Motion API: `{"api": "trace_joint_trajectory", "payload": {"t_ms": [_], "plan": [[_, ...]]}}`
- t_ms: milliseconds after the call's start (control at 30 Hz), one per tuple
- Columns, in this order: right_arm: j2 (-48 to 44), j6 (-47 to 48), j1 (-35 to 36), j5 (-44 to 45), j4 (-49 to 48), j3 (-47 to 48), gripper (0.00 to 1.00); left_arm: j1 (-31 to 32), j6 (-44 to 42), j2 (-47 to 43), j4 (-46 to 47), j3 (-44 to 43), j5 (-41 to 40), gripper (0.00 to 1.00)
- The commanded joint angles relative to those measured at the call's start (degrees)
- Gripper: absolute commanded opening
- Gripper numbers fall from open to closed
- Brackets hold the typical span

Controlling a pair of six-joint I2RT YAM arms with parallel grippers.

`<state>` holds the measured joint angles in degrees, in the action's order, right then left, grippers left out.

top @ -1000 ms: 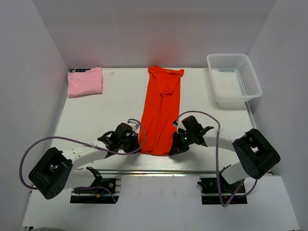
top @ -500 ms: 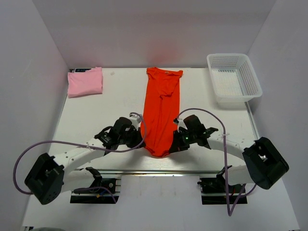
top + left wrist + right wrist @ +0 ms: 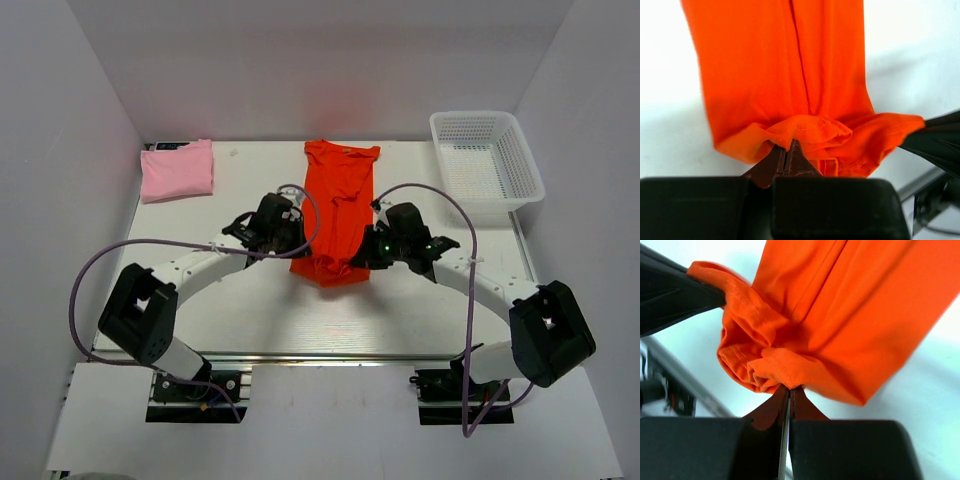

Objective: Fold and stack the t-shirts
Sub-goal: Fold the folded rectangular tshirt in 1/3 of the way

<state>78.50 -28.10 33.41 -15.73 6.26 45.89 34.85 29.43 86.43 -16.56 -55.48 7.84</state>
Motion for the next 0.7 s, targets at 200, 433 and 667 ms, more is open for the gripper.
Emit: {"api": "trace_joint_trajectory", "payload": {"t_ms": [200, 433, 667], "plan": [[5.8, 2.1, -5.6, 8.1, 2.0, 11.6, 0.00, -7.9, -2.0, 8.2, -2.3, -13.1, -0.3, 0.00], [11.0, 4.5, -9.6, 8.3, 2.3, 18.9, 0.00, -11.2, -5.4, 16.0, 0.0, -23.2, 5.3, 0.00], [17.1, 7.2, -13.3, 5.4, 1.9, 24.8, 0.00, -13.6, -7.1, 22.2, 1.4, -30.0, 8.8, 0.00]]}}
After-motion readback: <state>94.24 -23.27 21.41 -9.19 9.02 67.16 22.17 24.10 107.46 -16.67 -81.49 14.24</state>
